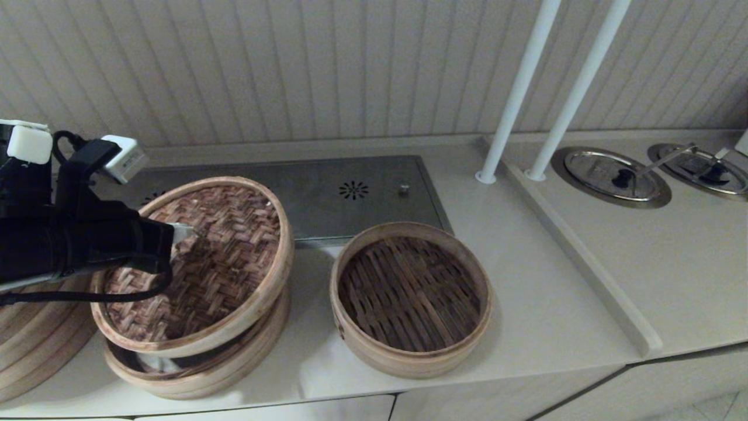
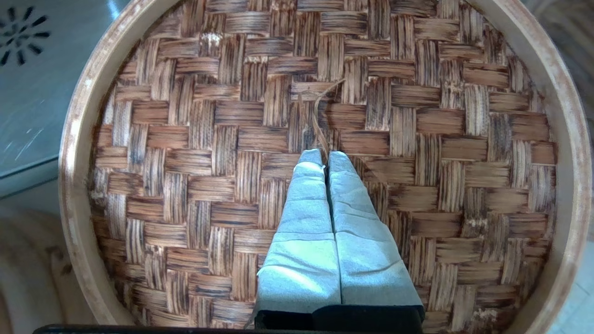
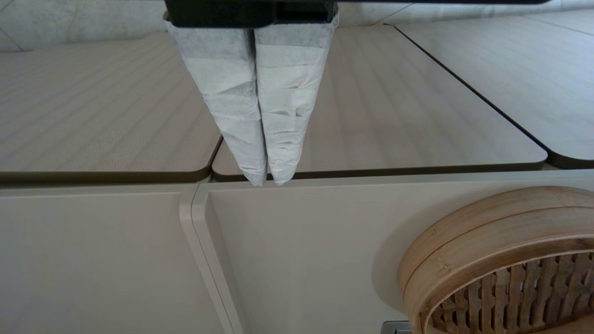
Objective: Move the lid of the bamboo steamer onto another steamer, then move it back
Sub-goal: Put the steamer
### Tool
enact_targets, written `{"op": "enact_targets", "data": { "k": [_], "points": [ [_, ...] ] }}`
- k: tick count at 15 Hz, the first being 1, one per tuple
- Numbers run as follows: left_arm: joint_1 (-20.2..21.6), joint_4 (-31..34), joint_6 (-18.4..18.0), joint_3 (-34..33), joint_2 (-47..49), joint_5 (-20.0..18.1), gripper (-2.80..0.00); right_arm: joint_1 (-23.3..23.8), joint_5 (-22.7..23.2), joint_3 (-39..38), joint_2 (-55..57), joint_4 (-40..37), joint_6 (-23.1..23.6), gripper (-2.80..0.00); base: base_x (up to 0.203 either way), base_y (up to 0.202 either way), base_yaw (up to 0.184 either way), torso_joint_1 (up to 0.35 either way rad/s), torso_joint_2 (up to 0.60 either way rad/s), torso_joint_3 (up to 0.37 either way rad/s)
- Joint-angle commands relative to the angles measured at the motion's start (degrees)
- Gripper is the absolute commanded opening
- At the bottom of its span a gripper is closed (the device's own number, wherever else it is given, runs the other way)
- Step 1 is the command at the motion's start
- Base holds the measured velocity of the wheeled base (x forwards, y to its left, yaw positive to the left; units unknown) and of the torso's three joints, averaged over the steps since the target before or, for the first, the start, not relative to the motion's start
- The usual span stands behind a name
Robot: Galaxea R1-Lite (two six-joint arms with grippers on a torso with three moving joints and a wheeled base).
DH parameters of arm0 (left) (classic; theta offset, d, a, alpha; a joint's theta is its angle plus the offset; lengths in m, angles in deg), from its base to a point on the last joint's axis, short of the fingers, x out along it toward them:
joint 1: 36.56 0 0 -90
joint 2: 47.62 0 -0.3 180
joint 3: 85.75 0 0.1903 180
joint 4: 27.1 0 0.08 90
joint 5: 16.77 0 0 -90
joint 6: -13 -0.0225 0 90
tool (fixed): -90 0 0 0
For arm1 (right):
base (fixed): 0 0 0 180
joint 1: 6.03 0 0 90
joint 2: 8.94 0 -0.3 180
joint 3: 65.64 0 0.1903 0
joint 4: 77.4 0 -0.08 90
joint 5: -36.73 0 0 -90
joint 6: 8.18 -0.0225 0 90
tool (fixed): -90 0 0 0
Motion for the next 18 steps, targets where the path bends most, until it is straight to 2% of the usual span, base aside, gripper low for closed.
{"op": "enact_targets", "data": {
  "k": [1, 5, 9, 14, 18],
  "points": [
    [-0.92, 0.59, 0.03, 1.54, 0.46, 0.01, -2.80, -0.04, 0.02, 0.00, 0.02, -0.03, 0.03, -2.80, 0.000, 0.000, 0.000, 0.000, 0.00, 0.000],
    [-3.85, 1.64, 0.32, 4.61, 2.71, 0.20, -2.80, -0.04, 0.02, 0.02, 0.01, -0.03, 0.03, -2.80, 0.000, 0.000, 0.000, 0.000, 0.00, 0.000],
    [-8.38, 1.24, 0.62, 6.93, 6.05, 3.43, -2.80, -0.04, 0.02, 0.02, 0.10, -0.03, 0.03, -2.80, 0.000, 0.000, 0.000, 0.000, 0.00, 0.000],
    [-13.48, 1.00, 1.83, 8.78, 9.58, 4.00, -2.80, -0.04, 0.11, 0.02, 0.10, -0.01, 0.03, -2.80, 0.000, 0.000, 0.000, 0.000, 0.00, 0.000],
    [-16.98, 0.77, 2.08, 11.18, 11.70, 7.76, -2.80, -0.04, 0.11, 0.02, 0.10, 0.00, 0.03, -2.80, 0.000, 0.000, 0.000, 0.000, 0.00, 0.000]
  ]
}}
